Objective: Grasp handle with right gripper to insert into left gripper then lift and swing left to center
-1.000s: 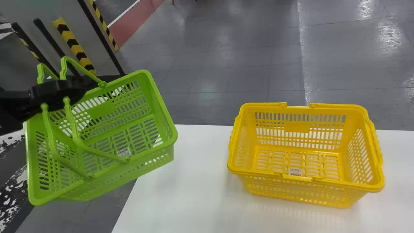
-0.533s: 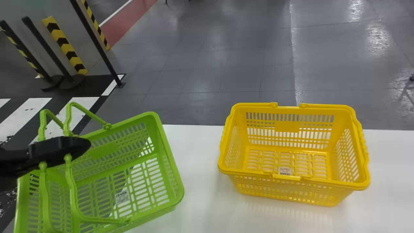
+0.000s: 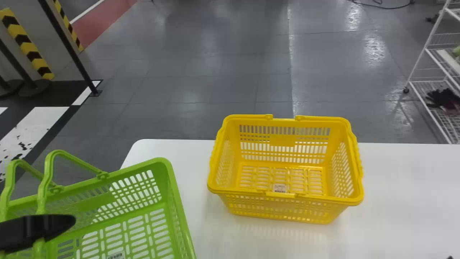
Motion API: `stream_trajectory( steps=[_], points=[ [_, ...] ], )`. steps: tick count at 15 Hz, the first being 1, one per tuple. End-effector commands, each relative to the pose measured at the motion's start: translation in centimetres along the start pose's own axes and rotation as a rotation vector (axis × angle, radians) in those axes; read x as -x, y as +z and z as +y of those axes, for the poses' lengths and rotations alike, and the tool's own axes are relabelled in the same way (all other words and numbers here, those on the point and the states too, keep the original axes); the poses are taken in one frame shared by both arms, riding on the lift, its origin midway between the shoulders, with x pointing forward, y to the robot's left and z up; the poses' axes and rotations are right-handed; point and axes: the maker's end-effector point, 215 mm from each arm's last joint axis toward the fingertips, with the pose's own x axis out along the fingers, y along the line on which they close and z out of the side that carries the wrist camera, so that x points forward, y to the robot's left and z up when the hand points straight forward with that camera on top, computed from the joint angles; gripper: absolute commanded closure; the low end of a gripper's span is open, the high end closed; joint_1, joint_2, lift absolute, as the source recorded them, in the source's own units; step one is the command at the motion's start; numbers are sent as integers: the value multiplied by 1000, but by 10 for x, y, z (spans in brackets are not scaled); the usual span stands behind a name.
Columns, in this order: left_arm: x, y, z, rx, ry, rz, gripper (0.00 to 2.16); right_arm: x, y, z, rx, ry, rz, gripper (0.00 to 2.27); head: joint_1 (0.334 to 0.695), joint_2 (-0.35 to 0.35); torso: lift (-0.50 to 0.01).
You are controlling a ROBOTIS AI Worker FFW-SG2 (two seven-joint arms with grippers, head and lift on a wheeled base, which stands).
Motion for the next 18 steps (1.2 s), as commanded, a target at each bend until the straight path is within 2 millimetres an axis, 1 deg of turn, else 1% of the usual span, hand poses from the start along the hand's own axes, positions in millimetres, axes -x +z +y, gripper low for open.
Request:
stream_trajectory(
  steps=[1, 2, 3, 5, 6, 7, 8, 11, 12, 15, 16, 18],
  points=[
    [-18, -31, -21, -16, -34, 58, 2135, 0, 0, -1, 1, -1, 1, 76, 695, 112, -93],
    [-28, -42, -30, -35, -46, 86, 2135, 0, 0, -1, 3, -1, 1, 76, 695, 90, -93],
    [-36, -51, -36, -47, -56, 109, 2135, 0, 0, -1, 4, 3, 1, 76, 695, 36, -93],
    [-54, -70, -46, -59, -80, 163, 2135, 0, 3, -1, 5, 4, -9, 76, 695, -21, -93],
    [-62, -78, -48, -57, -90, 180, 2135, 0, 3, 1, 5, 11, -9, 76, 695, -49, -93],
    [-72, -88, -52, -57, -103, 203, 2135, 0, 3, 1, 6, 16, -9, 76, 695, -102, -93],
    [-81, -97, -54, -56, -116, 223, 2135, 0, 4, 2, 5, 17, -13, 76, 695, -129, -93],
    [-97, -116, -60, -64, -130, 273, 2135, -1, 8, 6, -4, 17, -22, 76, 695, -201, -93],
    [-102, -122, -63, -73, -134, 285, 2135, -1, 8, 8, -6, 19, -22, 76, 695, -239, -93],
    [-122, -141, -70, -92, -152, 337, 2135, -3, 9, 12, -11, 23, -26, 76, 695, -284, -93],
    [-132, -146, -75, -99, -175, 350, 2135, -4, 8, 14, -10, 26, -24, 76, 695, -316, -93],
    [-151, -157, -81, -117, -205, 376, 2135, -4, 8, 17, -16, 28, -25, 76, 695, -349, -93]
  ],
)
